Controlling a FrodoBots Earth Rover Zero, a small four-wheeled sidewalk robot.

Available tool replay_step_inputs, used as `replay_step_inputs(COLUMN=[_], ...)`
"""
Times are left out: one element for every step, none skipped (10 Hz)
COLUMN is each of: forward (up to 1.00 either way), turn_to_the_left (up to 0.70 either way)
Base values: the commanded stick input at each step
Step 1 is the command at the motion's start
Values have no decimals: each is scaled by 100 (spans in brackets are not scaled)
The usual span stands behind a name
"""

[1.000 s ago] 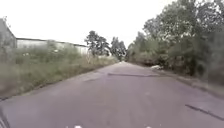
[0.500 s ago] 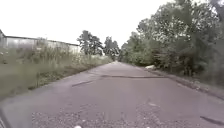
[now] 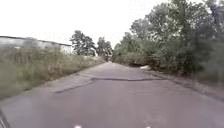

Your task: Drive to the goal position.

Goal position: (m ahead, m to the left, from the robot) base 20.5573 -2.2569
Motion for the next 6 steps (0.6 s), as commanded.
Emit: replay_step_inputs(forward=[100, 100, 100, 100, 100, 100], turn_to_the_left=[-7, -7, -7, -7, -7, -7])
